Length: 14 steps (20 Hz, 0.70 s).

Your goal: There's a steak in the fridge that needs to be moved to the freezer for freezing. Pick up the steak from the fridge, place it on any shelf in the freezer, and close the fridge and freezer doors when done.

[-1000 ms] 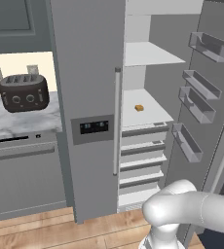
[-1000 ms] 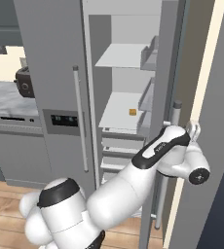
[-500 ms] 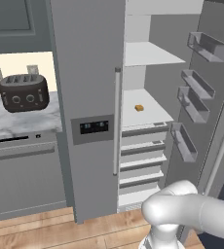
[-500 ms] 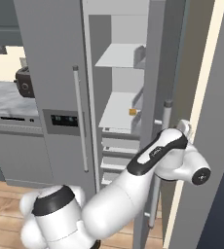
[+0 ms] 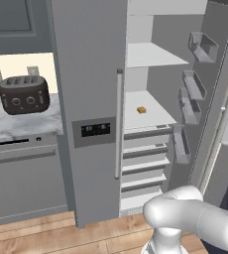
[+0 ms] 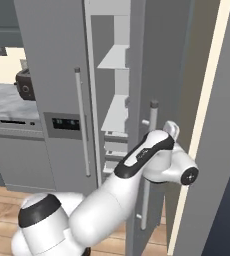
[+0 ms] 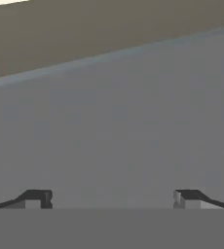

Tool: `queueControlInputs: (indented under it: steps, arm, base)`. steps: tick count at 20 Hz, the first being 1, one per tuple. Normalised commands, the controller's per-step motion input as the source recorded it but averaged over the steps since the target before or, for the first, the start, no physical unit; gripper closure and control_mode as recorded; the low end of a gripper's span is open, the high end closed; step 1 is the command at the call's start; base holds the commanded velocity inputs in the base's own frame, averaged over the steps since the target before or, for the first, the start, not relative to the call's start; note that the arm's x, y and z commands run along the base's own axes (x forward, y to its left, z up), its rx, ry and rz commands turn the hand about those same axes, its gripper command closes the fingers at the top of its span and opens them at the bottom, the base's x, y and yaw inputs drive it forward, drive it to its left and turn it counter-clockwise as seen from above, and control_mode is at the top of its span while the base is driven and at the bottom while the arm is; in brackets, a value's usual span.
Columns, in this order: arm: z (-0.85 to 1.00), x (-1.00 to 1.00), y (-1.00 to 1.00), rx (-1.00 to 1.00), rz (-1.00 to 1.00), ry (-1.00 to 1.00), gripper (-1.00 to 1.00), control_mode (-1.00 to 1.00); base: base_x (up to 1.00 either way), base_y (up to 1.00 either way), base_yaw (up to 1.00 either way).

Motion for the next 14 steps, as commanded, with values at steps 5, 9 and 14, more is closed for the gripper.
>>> queueControlInputs:
  steps: [5, 9, 14]
  arm:
    - [-0.14, 0.21, 0.86, 0.00, 0.01, 0.00, -1.00, -1.00]
    - [-0.02, 0.15, 0.87, 0.00, 0.00, 0.00, -1.00, -1.00]
    - [0.00, 0.46, 0.59, 0.00, 0.00, 0.00, -1.00, -1.00]
  base:
    - [0.00, 0.00, 0.00]
    - [0.00, 0.00, 0.00]
    - [0.00, 0.00, 0.00]
